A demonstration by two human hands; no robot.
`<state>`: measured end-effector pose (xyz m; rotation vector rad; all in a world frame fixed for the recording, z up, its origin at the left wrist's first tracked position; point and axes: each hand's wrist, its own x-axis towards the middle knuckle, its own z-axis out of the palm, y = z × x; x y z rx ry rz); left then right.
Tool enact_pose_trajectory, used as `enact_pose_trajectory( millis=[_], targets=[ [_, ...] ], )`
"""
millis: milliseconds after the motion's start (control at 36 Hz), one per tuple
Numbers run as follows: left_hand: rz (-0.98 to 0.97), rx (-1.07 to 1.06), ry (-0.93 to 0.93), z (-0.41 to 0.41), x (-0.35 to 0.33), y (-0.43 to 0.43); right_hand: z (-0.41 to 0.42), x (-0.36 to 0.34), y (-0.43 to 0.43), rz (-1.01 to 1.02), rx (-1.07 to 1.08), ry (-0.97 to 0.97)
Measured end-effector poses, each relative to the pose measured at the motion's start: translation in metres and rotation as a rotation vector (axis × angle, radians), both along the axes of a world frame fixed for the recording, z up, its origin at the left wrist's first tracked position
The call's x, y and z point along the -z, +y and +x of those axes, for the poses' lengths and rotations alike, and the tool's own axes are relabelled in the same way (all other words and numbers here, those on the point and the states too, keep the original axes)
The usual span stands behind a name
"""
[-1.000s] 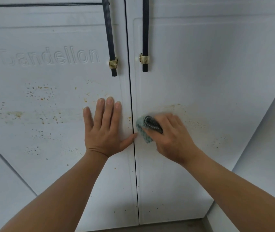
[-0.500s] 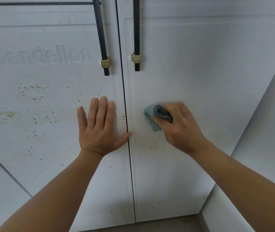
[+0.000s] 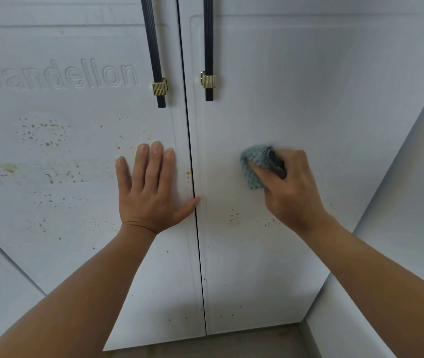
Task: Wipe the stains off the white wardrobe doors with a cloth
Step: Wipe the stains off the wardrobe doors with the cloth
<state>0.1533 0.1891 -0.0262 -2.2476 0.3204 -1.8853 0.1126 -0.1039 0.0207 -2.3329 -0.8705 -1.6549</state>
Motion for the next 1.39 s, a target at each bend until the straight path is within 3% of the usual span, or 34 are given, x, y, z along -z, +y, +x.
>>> enact_pose_trajectory(
  millis=[111,333,417,500,639,667,778,833,945,1056,1084,1222,1278,1361,1389],
  targets=[
    [0.004,0.001,0.000,0.000,0.000,0.000,-0.005,0.010,-0.007,-0.250,-0.070,0.030],
    [0.018,-0.014,-0.024,0.002,0.002,0.000,0.002,-0.027,-0.080,0.526,0.222,-0.088],
    [0.014,-0.019,-0.019,0.002,0.002,0.001,0.007,-0.028,-0.086,0.665,0.257,-0.058],
    [0.018,-0.027,-0.037,0.002,0.001,0.001,0.007,-0.006,-0.070,0.549,0.217,0.009],
    [0.020,-0.023,-0.042,0.001,0.001,0.000,0.000,0.024,-0.060,0.085,0.065,0.043],
    [0.020,-0.023,-0.041,0.002,0.001,0.000,0.001,0.024,-0.062,0.095,0.072,0.029],
    [0.024,-0.026,-0.043,0.002,0.002,0.000,0.003,0.020,-0.049,0.489,0.154,0.073],
    [0.024,-0.026,-0.045,0.003,0.002,0.000,0.003,0.021,-0.034,0.436,0.132,0.088],
    [0.019,-0.025,-0.043,0.003,0.003,0.000,0.005,0.019,-0.027,0.071,0.017,0.034],
    [0.013,-0.016,-0.037,0.003,0.002,0.000,0.008,0.016,-0.026,0.433,0.091,0.055],
    [0.011,-0.018,-0.036,0.003,0.002,0.001,0.007,0.019,-0.022,0.439,0.094,0.067],
    [0.002,-0.015,-0.031,0.003,0.003,0.000,0.001,0.044,-0.019,0.018,-0.022,0.113],
    [0.002,-0.017,-0.035,0.003,0.002,-0.001,0.001,0.044,-0.020,0.110,-0.006,0.093],
    [0.003,-0.017,-0.034,0.003,0.002,0.000,0.002,0.044,-0.014,0.413,0.086,0.108],
    [0.002,-0.019,-0.035,0.003,0.002,-0.001,0.001,0.046,-0.009,0.416,0.097,0.109]
  ],
)
